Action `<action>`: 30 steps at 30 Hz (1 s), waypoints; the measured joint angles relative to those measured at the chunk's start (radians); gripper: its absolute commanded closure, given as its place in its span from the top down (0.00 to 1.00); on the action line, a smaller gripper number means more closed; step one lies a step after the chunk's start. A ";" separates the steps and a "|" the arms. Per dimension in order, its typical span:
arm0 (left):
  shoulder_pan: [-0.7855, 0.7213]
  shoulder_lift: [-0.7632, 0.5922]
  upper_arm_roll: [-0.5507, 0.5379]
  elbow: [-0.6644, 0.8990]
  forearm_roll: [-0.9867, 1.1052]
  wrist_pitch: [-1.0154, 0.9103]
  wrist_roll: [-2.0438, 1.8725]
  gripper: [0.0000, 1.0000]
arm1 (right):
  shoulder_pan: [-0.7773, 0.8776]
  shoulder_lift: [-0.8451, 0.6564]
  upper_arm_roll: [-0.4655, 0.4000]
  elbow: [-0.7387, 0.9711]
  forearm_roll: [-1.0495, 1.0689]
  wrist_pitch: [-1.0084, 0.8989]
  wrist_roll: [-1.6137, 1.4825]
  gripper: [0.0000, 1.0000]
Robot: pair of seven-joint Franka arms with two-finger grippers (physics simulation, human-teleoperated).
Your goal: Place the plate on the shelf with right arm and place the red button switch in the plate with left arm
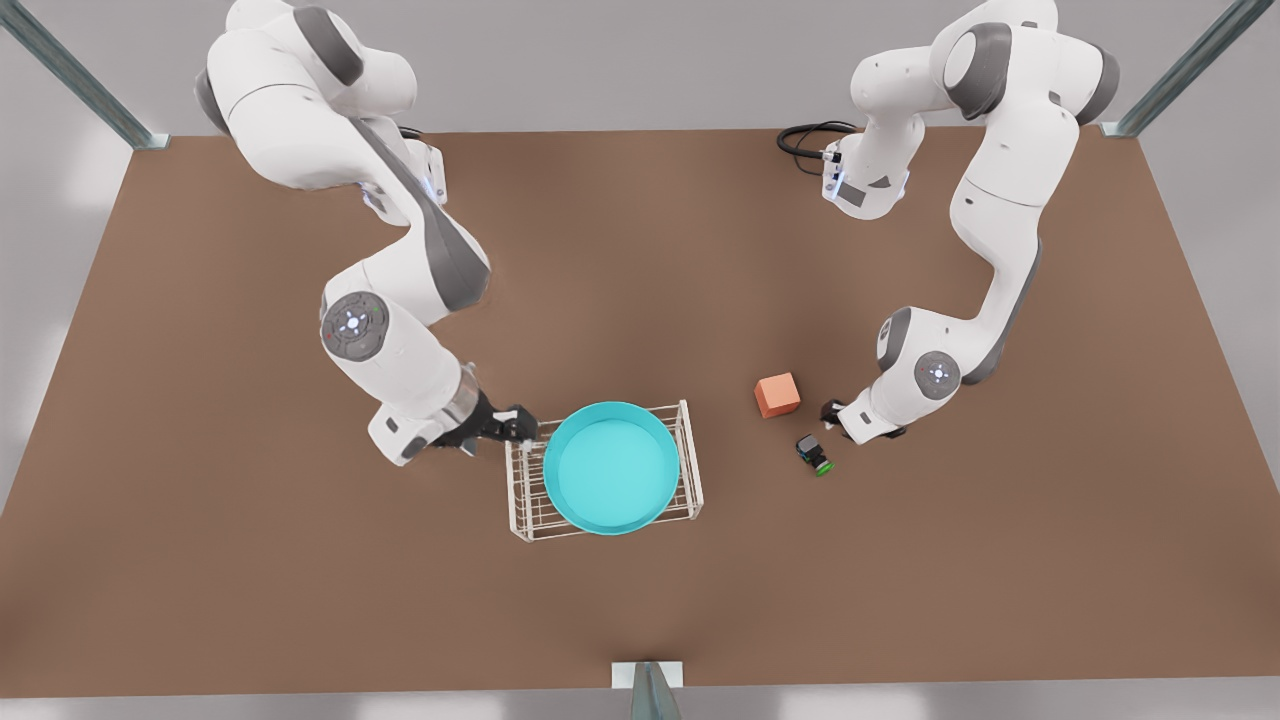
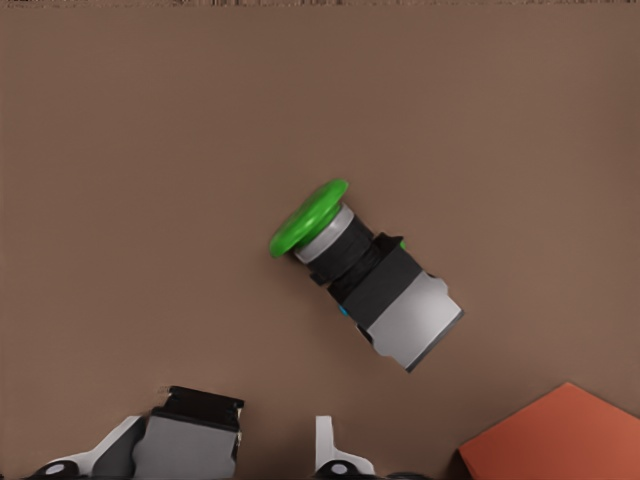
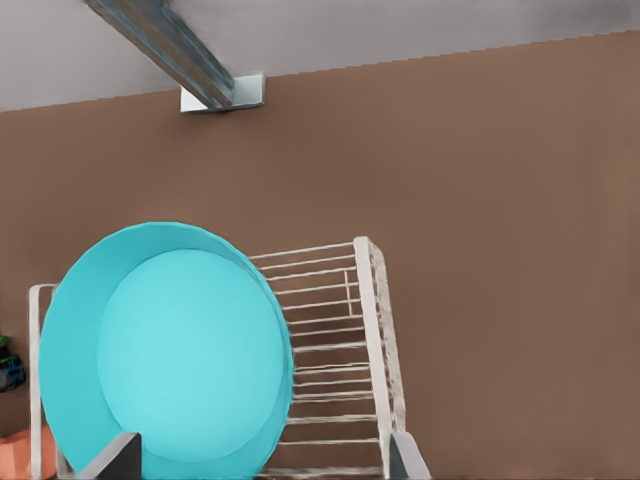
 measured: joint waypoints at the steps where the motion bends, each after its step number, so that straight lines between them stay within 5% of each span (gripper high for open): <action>1: 0.000 0.000 0.000 0.000 0.002 0.002 0.000 0.77 | -0.053 -0.019 0.008 0.020 0.003 -0.053 -0.008 1.00; 4: 0.000 0.000 0.000 0.000 0.005 0.005 0.000 0.68 | -0.287 -0.027 0.012 0.031 -0.036 -0.189 -0.072 1.00; 10: 0.000 -0.001 0.000 -0.001 0.013 0.008 -0.001 0.57 | -0.464 0.190 0.000 0.024 -0.120 -0.297 -0.174 1.00; 22: 0.001 -0.017 0.001 -0.001 0.023 0.008 -0.003 0.52 | -0.407 0.222 0.000 0.017 -0.233 -0.363 -0.215 1.00; 30: 0.009 -0.017 0.007 -0.003 0.022 0.007 0.000 0.60 | -0.404 0.226 0.002 0.017 -0.245 -0.374 -0.221 1.00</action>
